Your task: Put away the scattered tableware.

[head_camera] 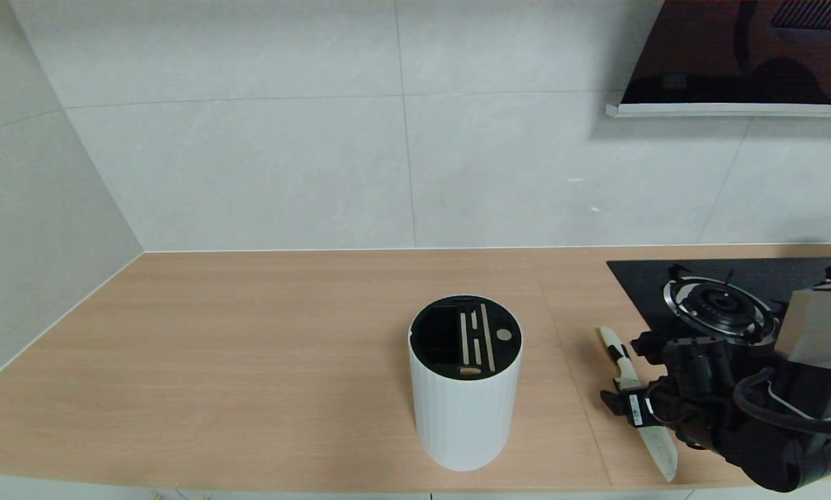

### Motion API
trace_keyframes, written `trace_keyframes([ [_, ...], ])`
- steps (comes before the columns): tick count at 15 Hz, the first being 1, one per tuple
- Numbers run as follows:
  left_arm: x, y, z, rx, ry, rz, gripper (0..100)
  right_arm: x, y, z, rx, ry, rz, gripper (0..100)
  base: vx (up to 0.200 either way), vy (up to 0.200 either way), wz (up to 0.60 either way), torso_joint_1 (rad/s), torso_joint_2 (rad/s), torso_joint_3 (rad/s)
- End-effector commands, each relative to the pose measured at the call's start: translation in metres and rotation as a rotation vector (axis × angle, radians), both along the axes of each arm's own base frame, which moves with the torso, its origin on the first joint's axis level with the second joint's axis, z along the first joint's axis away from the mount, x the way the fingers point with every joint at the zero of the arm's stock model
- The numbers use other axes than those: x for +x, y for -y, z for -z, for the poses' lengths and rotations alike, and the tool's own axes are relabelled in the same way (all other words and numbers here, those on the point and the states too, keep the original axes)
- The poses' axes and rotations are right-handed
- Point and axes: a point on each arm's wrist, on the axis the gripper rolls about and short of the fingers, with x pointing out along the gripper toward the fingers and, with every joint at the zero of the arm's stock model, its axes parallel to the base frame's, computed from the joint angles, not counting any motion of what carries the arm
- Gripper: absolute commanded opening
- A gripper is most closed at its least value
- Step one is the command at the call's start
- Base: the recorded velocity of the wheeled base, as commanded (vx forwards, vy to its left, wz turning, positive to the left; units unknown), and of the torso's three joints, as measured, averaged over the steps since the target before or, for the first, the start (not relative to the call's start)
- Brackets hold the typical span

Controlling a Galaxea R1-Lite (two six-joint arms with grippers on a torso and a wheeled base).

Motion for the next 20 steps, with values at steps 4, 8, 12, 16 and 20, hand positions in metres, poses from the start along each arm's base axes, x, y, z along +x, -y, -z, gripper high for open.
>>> trace_keyframes([
  [4, 0.0, 0.0, 0.0, 0.0, 0.0, 0.0, 100, 0.0003, 0.0003, 0.0023, -0.002, -0.007, 0.001, 100, 0.0, 0.0, 0.0, 0.0, 0.0, 0.0],
  [8, 0.0, 0.0, 0.0, 0.0, 0.0, 0.0, 100, 0.001, 0.0001, 0.0066, -0.003, -0.017, 0.002, 0, 0.0, 0.0, 0.0, 0.0, 0.0, 0.0],
  [12, 0.0, 0.0, 0.0, 0.0, 0.0, 0.0, 100, 0.001, 0.0006, 0.0075, 0.0, -0.021, 0.002, 0, 0.0, 0.0, 0.0, 0.0, 0.0, 0.0],
  [16, 0.0, 0.0, 0.0, 0.0, 0.0, 0.0, 100, 0.0007, 0.0005, 0.0049, 0.004, -0.013, 0.0, 0, 0.0, 0.0, 0.0, 0.0, 0.0, 0.0],
  [20, 0.0, 0.0, 0.0, 0.0, 0.0, 0.0, 100, -0.0002, 0.0008, -0.0016, 0.009, 0.005, 0.001, 0, 0.0, 0.0, 0.0, 0.0, 0.0, 0.0],
])
